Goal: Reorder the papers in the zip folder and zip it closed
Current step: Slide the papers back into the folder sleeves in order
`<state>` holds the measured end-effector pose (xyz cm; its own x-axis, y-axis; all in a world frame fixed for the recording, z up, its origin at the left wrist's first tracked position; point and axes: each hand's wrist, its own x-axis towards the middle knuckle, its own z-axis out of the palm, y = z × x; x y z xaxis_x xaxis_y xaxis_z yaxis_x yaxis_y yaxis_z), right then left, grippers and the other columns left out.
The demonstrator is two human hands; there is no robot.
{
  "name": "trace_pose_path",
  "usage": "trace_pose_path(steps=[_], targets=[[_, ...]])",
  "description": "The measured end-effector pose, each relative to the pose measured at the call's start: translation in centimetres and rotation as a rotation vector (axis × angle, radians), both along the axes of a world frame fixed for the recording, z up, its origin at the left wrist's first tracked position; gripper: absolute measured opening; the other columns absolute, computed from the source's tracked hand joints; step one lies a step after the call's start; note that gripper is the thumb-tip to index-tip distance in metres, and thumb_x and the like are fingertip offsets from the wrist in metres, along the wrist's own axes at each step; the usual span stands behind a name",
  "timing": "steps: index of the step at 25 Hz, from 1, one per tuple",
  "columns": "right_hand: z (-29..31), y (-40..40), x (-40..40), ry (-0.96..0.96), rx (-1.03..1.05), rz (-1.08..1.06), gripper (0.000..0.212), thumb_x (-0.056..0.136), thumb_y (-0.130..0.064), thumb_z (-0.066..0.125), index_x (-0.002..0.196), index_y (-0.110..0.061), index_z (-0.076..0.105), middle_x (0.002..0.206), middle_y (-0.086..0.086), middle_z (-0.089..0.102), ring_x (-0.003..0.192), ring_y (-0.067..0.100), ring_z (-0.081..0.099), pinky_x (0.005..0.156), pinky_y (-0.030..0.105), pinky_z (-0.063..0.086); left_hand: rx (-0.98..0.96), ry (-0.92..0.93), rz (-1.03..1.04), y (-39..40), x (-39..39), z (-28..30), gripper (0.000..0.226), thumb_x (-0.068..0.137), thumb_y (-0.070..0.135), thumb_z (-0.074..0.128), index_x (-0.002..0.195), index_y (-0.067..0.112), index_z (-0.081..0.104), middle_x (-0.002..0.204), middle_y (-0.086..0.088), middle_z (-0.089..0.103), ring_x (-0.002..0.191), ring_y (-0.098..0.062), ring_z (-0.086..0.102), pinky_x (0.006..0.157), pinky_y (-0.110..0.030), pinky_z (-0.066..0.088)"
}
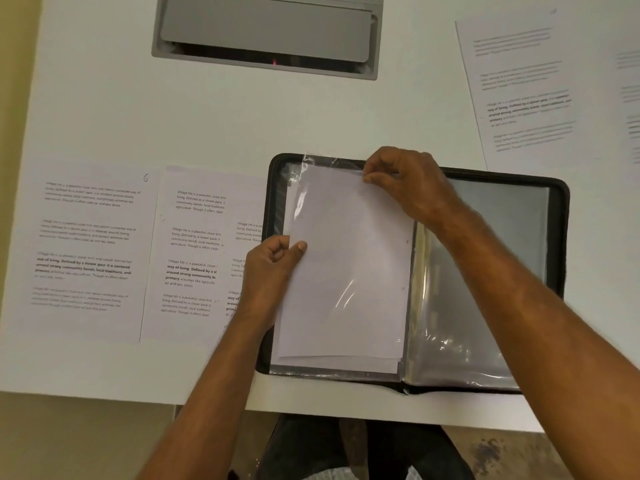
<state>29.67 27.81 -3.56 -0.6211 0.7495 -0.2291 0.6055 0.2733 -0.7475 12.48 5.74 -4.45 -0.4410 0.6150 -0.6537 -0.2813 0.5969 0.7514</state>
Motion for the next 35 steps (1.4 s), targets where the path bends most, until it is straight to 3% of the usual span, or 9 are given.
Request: trace_pose_path(steps=[3,7,15,20,24,27,31,33,35], targets=[[-0.3,-0.3,0.1,-0.006,0.192,0.086,0.007,0.094,-0.018,0.074,0.101,-0.017,0.075,0.109,-0.002,0.064,0.104,0.009,0.054,0.092,0.011,0.042,0.007,-0.001,-0.008,0.0,0.0,-0.1,0.023,0.096,0.024,0.071,0.091,0.003,0.066,0.092,-0.010,0.077,0.086,-0.028,0.075,0.081,-0.042,0.062],[0.0,-0.7,0.1,-0.050,0.032,0.073,0.006,0.100,-0.022,0.062,0.105,-0.019,0.063,0.102,-0.008,0.064,0.097,0.001,0.060,0.086,0.026,0.051,0.002,-0.011,0.008,0.0,0.0,0.1,0.013,0.096,0.023,0.071,0.088,0.014,0.069,0.092,-0.006,0.078,0.085,-0.023,0.075,0.080,-0.038,0.060],[-0.8,-0.6,-0.6,-0.050,0.028,0.082,0.007,0.094,-0.023,0.051,0.097,-0.023,0.058,0.095,-0.005,0.066,0.093,0.018,0.061,0.088,0.047,0.053,-0.007,-0.001,0.015,-0.1,-0.1,-0.2,0.011,0.095,0.026,0.071,0.088,0.018,0.070,0.096,-0.007,0.078,0.090,-0.025,0.075,0.082,-0.040,0.061],[-0.9,-0.8,-0.8,-0.074,0.018,0.053,0.003,0.099,-0.023,0.053,0.097,-0.022,0.055,0.087,0.002,0.064,0.083,0.023,0.057,0.090,0.041,0.046,-0.004,0.029,0.000,-0.1,0.1,-0.1,0.017,0.096,0.025,0.070,0.080,0.022,0.065,0.081,0.006,0.074,0.077,-0.012,0.072,0.071,-0.029,0.058],[-0.7,-1.1,-0.9,-0.060,-0.009,0.051,0.002,0.096,-0.024,0.053,0.096,-0.026,0.054,0.088,-0.014,0.074,0.091,0.014,0.067,0.102,0.045,0.047,-0.032,0.021,0.008,-0.4,0.0,-0.2,0.018,0.096,0.029,0.069,0.105,0.013,0.071,0.101,-0.001,0.078,0.091,-0.021,0.076,0.083,-0.042,0.062],[-1.0,-1.7,-0.6,-0.027,0.039,0.011,0.006,0.096,-0.025,0.057,0.101,-0.025,0.058,0.091,-0.016,0.072,0.095,0.010,0.067,0.100,0.047,0.050,-0.028,0.033,0.016,-0.6,0.1,-0.3,0.015,0.097,0.027,0.068,0.103,0.012,0.071,0.099,0.000,0.078,0.089,-0.018,0.076,0.083,-0.040,0.063],[-1.9,-4.0,1.0,0.049,0.192,-0.212,0.037,0.091,-0.025,0.064,0.128,-0.022,0.061,0.121,-0.012,0.063,0.114,0.010,0.056,0.106,0.032,0.045,-0.047,0.288,0.016,-0.4,0.7,-0.1,0.017,0.098,0.025,0.068,0.113,0.018,0.066,0.100,0.002,0.071,0.088,-0.011,0.068,0.088,-0.033,0.060],[-2.2,-6.1,2.7,0.052,0.228,-0.343,0.044,0.094,-0.020,0.063,0.137,-0.017,0.057,0.135,-0.005,0.058,0.125,0.015,0.049,0.110,0.024,0.037,-0.059,0.539,-0.001,-0.3,1.5,0.4,0.034,0.096,0.024,0.069,0.128,0.021,0.057,0.114,0.004,0.058,0.095,-0.012,0.059,0.087,-0.023,0.053],[-2.2,-8.7,5.0,0.026,0.209,-0.471,0.047,0.096,-0.017,0.063,0.141,-0.015,0.053,0.143,0.000,0.053,0.134,0.019,0.043,0.115,0.027,0.034,-0.024,0.838,-0.151,-0.3,2.5,1.0,0.039,0.095,0.024,0.068,0.131,0.021,0.055,0.122,0.002,0.049,0.110,-0.013,0.049,0.095,-0.026,0.042]])
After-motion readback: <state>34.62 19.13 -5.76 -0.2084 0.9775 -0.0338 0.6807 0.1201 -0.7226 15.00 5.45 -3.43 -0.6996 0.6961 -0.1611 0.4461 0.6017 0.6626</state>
